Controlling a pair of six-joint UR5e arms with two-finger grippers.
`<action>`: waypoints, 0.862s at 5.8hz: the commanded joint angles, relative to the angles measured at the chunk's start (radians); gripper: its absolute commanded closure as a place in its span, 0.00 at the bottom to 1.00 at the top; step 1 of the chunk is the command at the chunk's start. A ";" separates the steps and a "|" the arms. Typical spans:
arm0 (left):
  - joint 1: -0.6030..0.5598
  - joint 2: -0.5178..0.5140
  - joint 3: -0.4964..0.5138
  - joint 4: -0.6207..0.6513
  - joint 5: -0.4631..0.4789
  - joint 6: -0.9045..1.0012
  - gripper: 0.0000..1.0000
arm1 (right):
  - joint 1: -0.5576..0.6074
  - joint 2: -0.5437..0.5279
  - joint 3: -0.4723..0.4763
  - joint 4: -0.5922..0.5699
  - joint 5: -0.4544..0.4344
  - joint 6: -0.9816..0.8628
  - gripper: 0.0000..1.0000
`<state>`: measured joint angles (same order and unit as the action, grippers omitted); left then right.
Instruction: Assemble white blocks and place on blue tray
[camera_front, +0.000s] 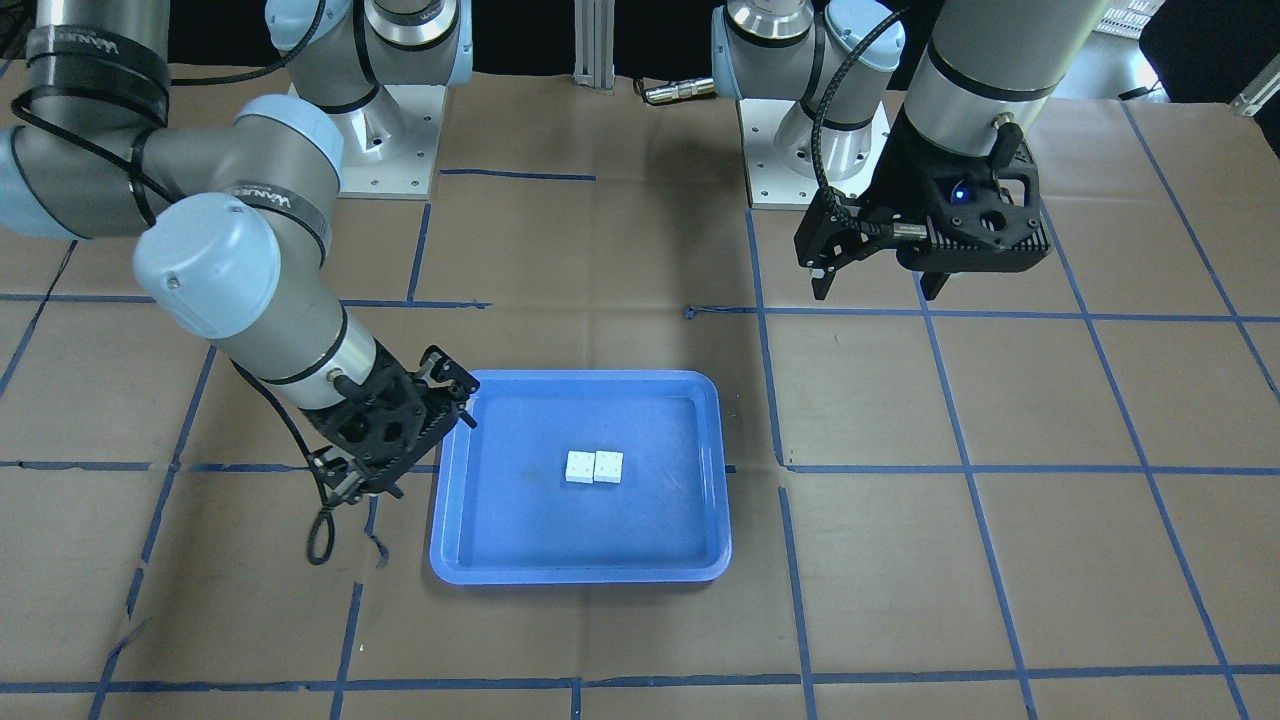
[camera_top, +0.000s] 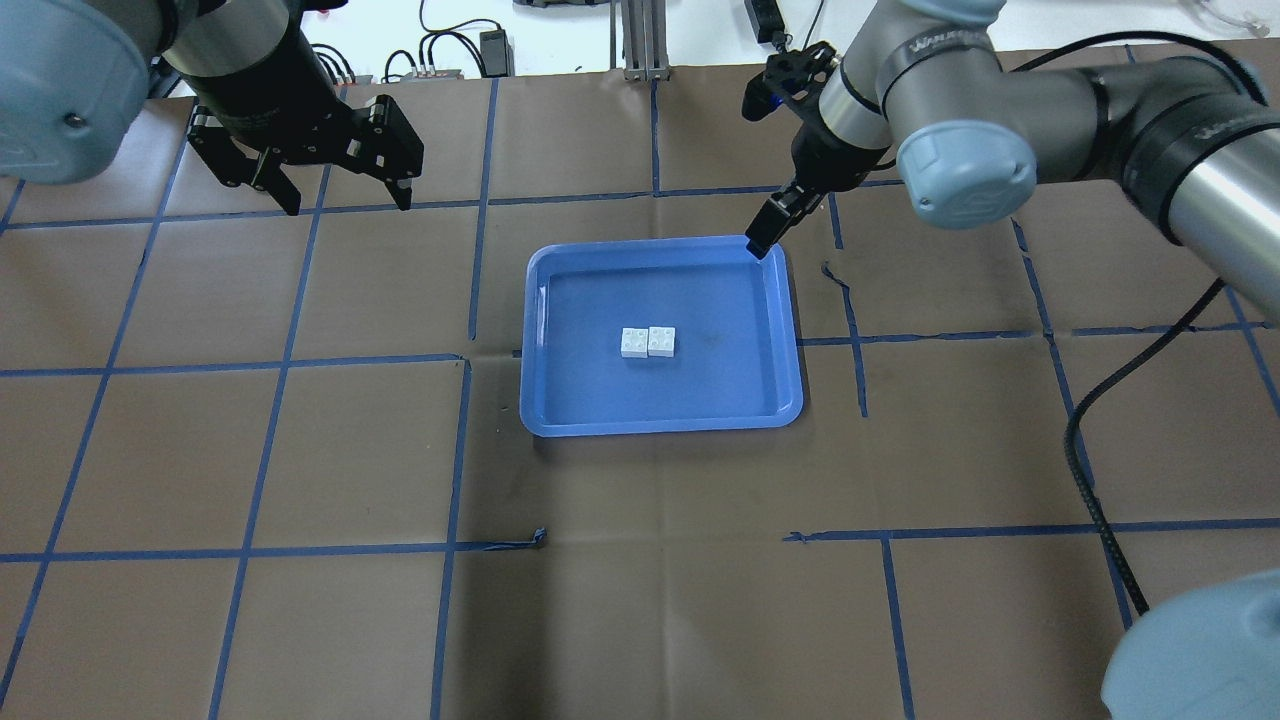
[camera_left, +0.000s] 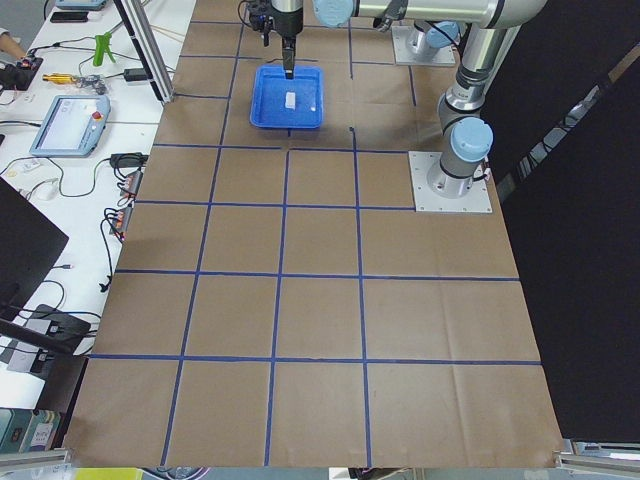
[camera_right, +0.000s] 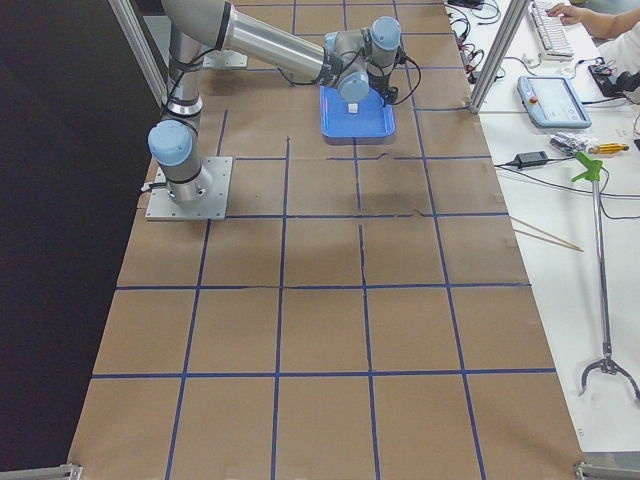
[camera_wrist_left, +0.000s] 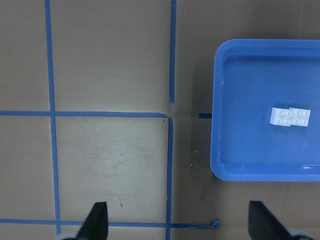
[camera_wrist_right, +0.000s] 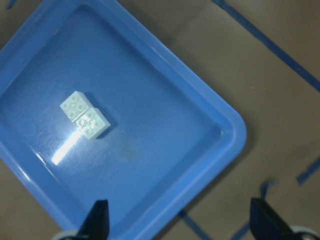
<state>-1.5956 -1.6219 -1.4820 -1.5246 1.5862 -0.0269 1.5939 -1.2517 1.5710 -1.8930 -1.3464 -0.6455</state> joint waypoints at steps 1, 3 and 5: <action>-0.014 0.024 -0.011 0.088 0.009 -0.001 0.00 | -0.116 -0.124 -0.090 0.333 -0.132 0.277 0.00; -0.018 0.048 -0.024 0.080 0.009 -0.004 0.00 | -0.120 -0.233 -0.147 0.474 -0.233 0.604 0.00; -0.018 0.054 -0.021 0.064 0.011 -0.005 0.00 | -0.004 -0.252 -0.143 0.500 -0.229 0.780 0.00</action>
<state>-1.6136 -1.5724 -1.5038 -1.4550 1.5956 -0.0311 1.5319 -1.4971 1.4286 -1.4031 -1.5735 0.0565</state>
